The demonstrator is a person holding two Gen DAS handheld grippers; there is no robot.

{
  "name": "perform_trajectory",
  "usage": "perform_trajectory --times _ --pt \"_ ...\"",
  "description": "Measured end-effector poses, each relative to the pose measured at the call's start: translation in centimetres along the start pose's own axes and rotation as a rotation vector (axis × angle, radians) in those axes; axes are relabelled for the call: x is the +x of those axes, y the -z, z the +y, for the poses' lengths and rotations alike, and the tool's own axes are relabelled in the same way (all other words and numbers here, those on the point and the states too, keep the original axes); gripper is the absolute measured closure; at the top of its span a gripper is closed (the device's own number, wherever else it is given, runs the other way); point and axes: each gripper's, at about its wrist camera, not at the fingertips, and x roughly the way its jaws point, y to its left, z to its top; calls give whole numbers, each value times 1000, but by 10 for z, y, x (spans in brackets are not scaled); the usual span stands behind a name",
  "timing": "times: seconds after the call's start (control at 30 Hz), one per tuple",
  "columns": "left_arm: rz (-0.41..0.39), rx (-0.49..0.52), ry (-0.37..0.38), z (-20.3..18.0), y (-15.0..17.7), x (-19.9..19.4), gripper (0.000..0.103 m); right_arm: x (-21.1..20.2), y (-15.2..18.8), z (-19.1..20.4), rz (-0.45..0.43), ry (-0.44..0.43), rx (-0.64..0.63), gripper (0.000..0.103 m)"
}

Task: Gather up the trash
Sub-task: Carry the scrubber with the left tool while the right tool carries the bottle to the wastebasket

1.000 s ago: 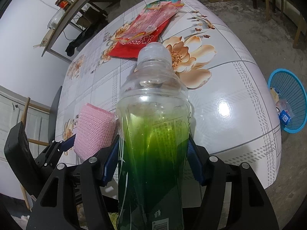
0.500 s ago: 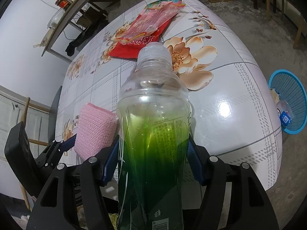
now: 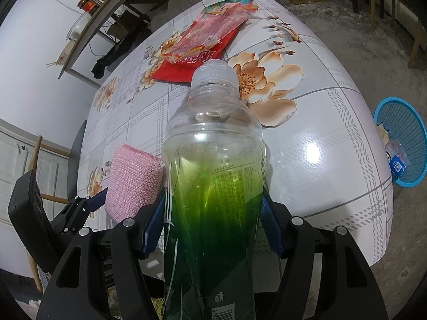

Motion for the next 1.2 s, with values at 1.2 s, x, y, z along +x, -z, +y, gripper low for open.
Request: perform_trajectory --times 1.2 --pt "-36 -18 -28 2 1 -13 26 -7 4 3 -16 -26 -1 40"
